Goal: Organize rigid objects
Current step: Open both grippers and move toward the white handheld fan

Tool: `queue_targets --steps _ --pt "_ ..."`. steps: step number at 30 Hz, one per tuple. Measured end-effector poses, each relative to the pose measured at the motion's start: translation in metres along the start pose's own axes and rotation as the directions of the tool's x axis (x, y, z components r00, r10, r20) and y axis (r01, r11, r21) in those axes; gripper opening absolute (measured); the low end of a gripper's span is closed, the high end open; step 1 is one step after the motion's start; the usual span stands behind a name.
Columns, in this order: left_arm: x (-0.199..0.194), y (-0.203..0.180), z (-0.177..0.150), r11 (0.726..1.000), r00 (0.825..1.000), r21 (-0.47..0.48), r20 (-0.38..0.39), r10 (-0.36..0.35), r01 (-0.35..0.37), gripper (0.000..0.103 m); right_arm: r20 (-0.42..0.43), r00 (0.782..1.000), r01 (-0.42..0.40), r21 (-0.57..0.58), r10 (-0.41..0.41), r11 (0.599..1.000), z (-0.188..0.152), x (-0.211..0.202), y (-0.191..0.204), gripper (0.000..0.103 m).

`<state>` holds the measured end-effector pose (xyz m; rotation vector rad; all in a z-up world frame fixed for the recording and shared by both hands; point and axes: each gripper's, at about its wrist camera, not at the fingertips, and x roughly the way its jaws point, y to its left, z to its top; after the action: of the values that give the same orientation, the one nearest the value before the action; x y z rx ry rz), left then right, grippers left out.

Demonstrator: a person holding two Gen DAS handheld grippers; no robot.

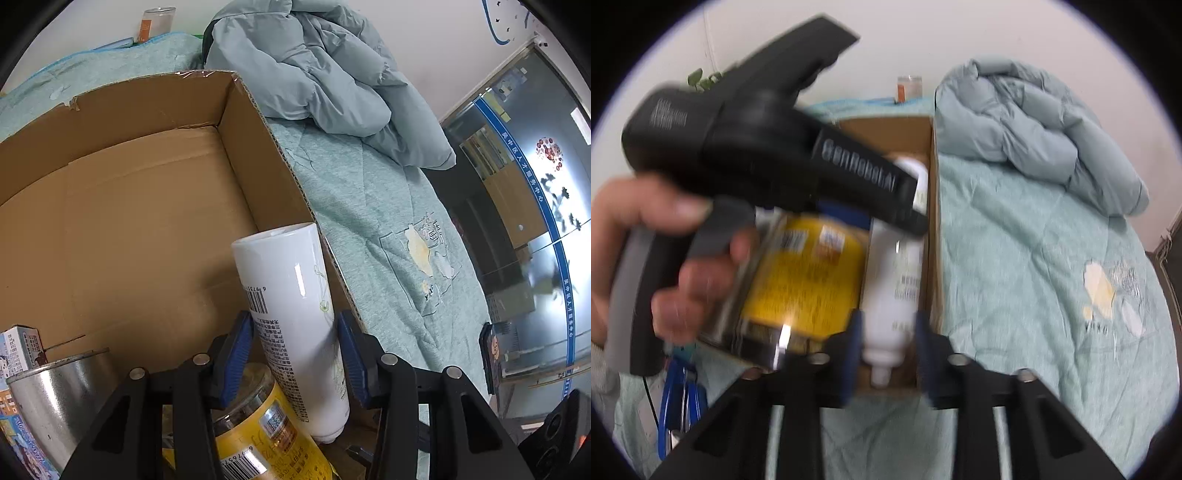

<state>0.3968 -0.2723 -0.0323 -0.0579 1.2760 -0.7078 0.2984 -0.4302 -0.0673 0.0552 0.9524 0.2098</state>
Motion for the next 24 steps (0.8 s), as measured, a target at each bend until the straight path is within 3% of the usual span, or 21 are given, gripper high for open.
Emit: queue_targets --steps 3,4,5,6,7,8,10,13,16,20,24 --pt "-0.019 0.000 -0.006 1.000 0.999 -0.007 0.048 0.003 -0.003 0.050 0.017 1.000 0.007 0.015 -0.007 1.000 -0.008 -0.010 0.002 0.024" --pt "-0.029 -0.002 -0.010 1.000 0.998 -0.005 0.066 0.002 -0.002 0.057 0.039 0.999 0.011 0.021 -0.012 1.000 -0.012 -0.018 0.003 0.027" --pt "-0.044 -0.004 -0.017 1.000 0.995 -0.001 0.100 0.011 -0.011 0.062 0.059 0.998 0.006 0.019 -0.007 1.000 -0.014 -0.023 0.003 0.045" --pt "-0.059 -0.007 -0.026 1.000 0.990 0.012 0.139 0.020 -0.022 0.063 0.091 0.996 -0.005 0.014 0.003 1.000 -0.020 -0.032 0.005 0.084" --pt "-0.076 -0.012 -0.037 0.999 0.982 0.034 0.185 0.025 -0.031 0.068 0.133 0.991 0.000 0.010 -0.001 1.000 -0.028 -0.042 0.009 0.096" --pt "-0.095 -0.017 -0.052 0.997 0.972 0.059 0.232 0.031 -0.046 0.076 0.165 0.986 0.006 0.000 -0.006 1.000 -0.035 -0.050 0.013 0.102" --pt "-0.127 -0.023 -0.083 0.990 0.947 0.082 0.312 0.080 -0.111 0.088 0.171 0.985 -0.003 -0.020 0.007 1.000 -0.046 -0.058 0.020 0.102" --pt "-0.175 -0.025 -0.139 0.970 0.874 0.048 0.447 0.193 -0.239 0.099 0.170 0.985 -0.022 -0.021 0.026 1.000 -0.064 -0.068 0.031 0.102" --pt "-0.215 -0.018 -0.183 0.935 0.794 -0.056 0.512 0.328 -0.350 0.100 0.187 0.982 -0.030 -0.037 0.036 0.999 -0.079 -0.081 0.047 0.102" --pt "-0.268 -0.010 -0.236 0.909 0.765 -0.111 0.506 0.399 -0.402 0.100 0.153 0.983 -0.093 -0.068 0.102 0.993 -0.093 -0.094 0.066 0.102" --pt "-0.311 -0.008 -0.294 0.844 0.695 -0.165 0.500 0.517 -0.510 0.102 0.138 0.983 -0.108 -0.122 0.125 0.987 -0.116 -0.118 0.081 0.102"
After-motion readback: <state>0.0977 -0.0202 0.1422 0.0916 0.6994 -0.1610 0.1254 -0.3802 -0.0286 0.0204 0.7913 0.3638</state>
